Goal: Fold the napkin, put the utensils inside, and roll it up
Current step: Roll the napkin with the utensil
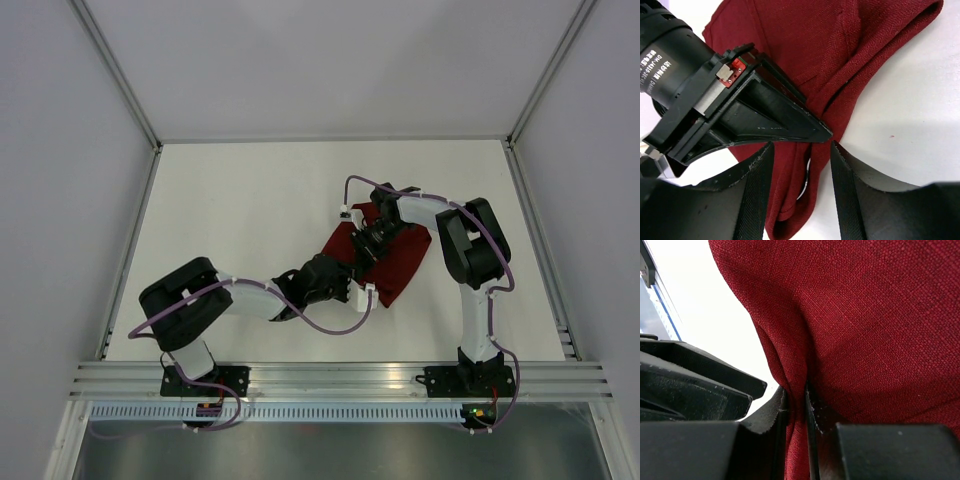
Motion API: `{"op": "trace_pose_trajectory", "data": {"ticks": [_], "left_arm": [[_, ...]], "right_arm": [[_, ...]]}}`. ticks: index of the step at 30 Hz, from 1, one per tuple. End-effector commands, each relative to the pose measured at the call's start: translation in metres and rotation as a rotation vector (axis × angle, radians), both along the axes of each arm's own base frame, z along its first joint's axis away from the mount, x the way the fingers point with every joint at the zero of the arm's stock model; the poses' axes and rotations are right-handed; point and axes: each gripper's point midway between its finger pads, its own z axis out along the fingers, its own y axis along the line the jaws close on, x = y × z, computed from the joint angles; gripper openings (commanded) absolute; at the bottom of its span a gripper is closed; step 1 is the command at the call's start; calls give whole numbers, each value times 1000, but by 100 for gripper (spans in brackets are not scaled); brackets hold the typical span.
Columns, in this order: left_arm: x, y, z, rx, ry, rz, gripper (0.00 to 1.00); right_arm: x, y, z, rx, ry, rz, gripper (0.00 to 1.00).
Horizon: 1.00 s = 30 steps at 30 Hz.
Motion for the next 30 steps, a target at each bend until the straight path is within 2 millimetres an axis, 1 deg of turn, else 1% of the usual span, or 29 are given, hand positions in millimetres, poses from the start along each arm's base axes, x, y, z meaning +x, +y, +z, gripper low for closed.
{"op": "trace_pose_trajectory", "data": {"ticks": [1,3,7,10,17,18,24,27,30], "left_arm": [[6,-12,7,1,-84,-48,54],[7,-14,2,12,-72,-48,54],[6,-12,-10,52,-48,-61,54],[10,-10,-12,62,-49,-50,55],[24,-8,-10,75,-43,-36,56],[25,-5,-14,88,-30,-31,56],[21,1,-24,125,22,-46,56],[16,2,-33,153,75,-53,53],[13,2,-39,171,105,-60,44]], "right_arm": [[0,-29,-42,-170,-23,31,0],[-2,-29,-42,-173,-23,35,1],[-1,-30,-42,-177,-26,37,0],[0,-30,-41,-173,-30,36,1],[-1,-30,-44,-175,-24,38,0],[-1,-31,-44,-177,-24,38,0],[-1,-30,-44,-176,-22,40,0],[-1,-30,-44,-172,-23,40,0],[-1,-30,-42,-170,-24,43,1]]}}
